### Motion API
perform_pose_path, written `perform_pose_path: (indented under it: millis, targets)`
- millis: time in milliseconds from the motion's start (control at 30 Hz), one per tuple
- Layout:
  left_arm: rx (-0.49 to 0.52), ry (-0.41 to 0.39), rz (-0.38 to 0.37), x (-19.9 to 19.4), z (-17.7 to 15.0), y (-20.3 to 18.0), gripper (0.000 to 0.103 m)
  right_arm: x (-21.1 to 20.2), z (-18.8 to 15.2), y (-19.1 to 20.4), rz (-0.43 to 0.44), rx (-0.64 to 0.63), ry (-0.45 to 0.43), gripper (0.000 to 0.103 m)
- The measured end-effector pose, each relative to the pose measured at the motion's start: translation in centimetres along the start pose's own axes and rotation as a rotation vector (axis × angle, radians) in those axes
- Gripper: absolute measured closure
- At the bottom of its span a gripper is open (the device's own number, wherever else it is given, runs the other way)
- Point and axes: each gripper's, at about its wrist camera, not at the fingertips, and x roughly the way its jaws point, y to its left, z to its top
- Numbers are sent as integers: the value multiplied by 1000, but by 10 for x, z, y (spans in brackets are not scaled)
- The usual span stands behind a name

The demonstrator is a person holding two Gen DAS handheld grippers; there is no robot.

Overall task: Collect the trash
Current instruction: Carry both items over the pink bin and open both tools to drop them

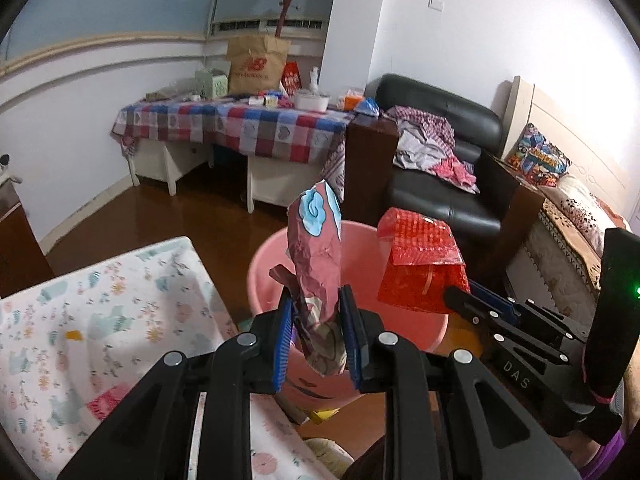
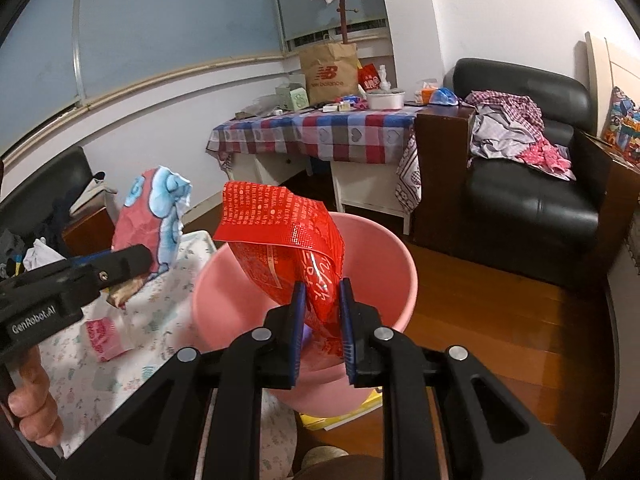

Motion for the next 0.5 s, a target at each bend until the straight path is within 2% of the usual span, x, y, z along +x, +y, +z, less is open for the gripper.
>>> perform_pose_path:
  millis: [200, 333, 367, 500]
  targets:
    - [10, 40, -5, 27, 1, -5, 80, 14, -1, -5, -7, -2, 18, 86]
    - [15, 58, -12, 38, -2, -8, 75, 24, 0, -8, -21, -5, 37, 84]
    - [18, 61, -13, 41, -3, -9, 73, 26, 0, -7, -20, -4, 46, 82]
    - [14, 64, -12, 46, -3, -9, 64, 33, -1, -10, -14, 5, 60, 64]
